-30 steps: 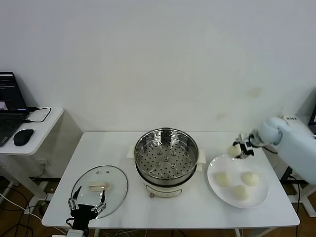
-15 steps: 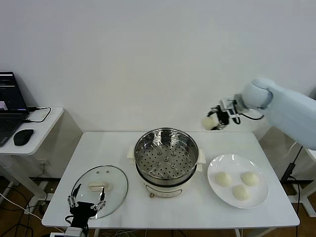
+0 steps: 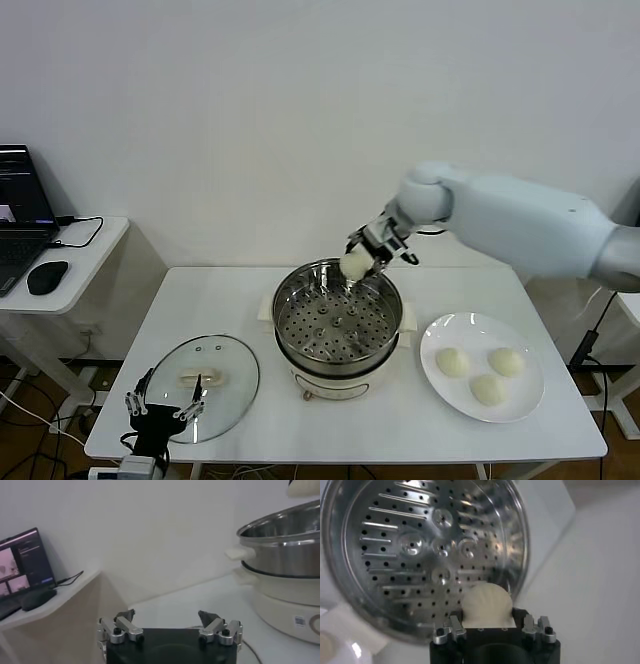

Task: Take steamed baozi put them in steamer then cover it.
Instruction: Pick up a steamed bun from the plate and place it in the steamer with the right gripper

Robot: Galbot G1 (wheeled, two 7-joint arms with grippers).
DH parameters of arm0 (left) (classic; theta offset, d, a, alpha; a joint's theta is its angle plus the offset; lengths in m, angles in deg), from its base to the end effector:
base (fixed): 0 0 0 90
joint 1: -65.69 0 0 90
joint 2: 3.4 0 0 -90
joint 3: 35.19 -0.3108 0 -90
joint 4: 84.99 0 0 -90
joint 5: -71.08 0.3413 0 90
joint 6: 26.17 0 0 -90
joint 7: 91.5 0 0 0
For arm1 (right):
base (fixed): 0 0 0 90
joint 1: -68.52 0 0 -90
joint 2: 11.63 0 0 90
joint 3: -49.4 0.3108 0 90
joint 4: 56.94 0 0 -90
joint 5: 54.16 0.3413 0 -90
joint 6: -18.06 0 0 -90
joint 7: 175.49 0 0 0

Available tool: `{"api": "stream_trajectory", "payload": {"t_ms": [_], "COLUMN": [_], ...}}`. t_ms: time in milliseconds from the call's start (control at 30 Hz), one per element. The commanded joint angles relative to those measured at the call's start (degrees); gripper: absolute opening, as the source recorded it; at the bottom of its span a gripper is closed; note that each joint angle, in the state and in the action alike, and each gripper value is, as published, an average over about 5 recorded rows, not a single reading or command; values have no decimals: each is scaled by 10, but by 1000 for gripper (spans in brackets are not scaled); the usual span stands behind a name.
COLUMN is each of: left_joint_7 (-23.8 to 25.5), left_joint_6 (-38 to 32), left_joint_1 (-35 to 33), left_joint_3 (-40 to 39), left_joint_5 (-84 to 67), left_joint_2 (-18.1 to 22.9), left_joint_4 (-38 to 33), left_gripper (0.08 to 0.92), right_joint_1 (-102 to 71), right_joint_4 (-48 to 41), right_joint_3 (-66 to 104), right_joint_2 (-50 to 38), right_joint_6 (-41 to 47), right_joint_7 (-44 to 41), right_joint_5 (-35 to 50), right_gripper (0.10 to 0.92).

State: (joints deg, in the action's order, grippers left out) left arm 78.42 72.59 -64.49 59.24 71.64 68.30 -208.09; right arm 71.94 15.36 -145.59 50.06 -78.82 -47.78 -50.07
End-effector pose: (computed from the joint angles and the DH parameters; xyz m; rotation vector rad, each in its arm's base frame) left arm 0.1461 0.0600 -0.2689 0.0985 -2.8664 -0.4991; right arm 0.5180 0.0799 -0.0533 1.7477 -1.1233 2.1158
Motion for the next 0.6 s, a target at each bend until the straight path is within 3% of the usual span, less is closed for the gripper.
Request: {"api": "stream_trajectory", "payload": {"t_ms": [33, 233, 600], "left_joint_7": [0, 0, 0], "left_joint_6": [0, -1, 0], "left_joint_1": [-1, -3, 2], "left_joint_3": [8, 9, 8], "left_joint_5": [-1, -1, -2], "left_joint_2": [1, 3, 4], "left_joint_4": [0, -1, 1], "left_gripper": [823, 823, 823], "right_joint_1": [0, -28, -55], "right_joint_4": [-49, -105, -129], "right_joint_3": [-49, -40, -34], "right_joint_2": [104, 124, 124], "right_joint_6": [-130, -191, -222], "right_joint_7": [16, 37, 54], "right_joint_5": [-100, -183, -222], "right_gripper": [619, 619, 644]}}
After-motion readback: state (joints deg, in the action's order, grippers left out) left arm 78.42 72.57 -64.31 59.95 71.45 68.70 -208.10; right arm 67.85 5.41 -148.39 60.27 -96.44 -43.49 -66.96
